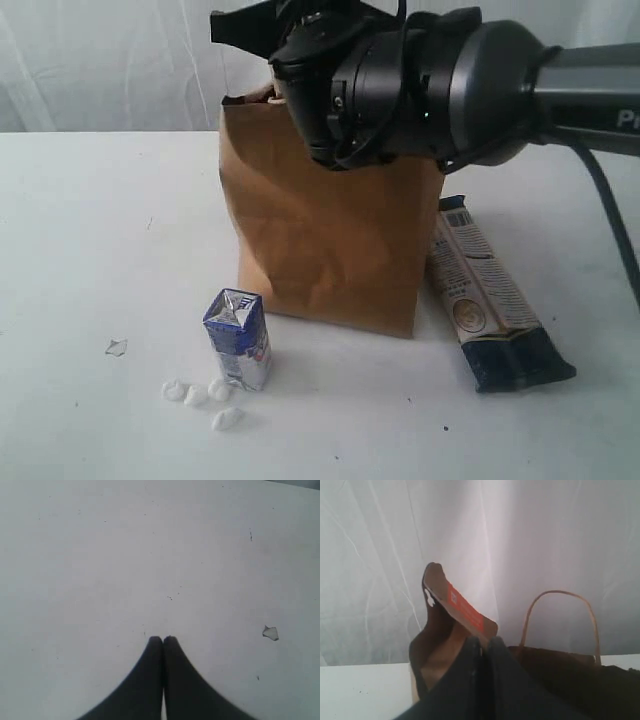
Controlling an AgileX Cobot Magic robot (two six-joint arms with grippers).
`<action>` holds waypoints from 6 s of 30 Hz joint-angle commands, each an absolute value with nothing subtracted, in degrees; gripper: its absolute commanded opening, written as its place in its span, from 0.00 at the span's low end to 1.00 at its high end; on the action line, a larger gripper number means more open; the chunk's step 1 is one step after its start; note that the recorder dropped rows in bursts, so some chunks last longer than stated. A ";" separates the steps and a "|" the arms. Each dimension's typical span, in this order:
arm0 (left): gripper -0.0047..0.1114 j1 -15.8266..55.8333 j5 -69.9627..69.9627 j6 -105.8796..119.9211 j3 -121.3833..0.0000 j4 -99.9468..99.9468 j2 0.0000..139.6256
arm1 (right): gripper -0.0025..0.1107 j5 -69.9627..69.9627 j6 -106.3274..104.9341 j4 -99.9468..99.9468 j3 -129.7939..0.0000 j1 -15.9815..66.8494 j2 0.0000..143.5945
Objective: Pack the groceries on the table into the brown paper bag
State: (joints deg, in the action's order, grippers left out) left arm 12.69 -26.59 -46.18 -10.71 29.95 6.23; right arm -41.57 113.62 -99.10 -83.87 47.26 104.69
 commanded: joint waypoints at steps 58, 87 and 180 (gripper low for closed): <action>0.04 12.73 -26.64 -46.31 -10.38 30.47 6.36 | 0.02 -61.37 -16.22 9.60 -67.20 -12.76 87.95; 0.04 12.73 -26.64 -46.31 -10.38 30.47 6.36 | 0.83 -40.45 -28.26 16.70 -67.21 3.97 93.58; 0.04 12.73 -26.64 -46.31 -10.38 30.47 6.36 | 0.03 -30.26 -17.93 8.33 -67.34 10.25 115.49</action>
State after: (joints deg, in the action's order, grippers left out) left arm 12.69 -26.59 -46.18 -10.71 29.95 6.23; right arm -26.69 -18.06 11.04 -67.72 10.25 114.84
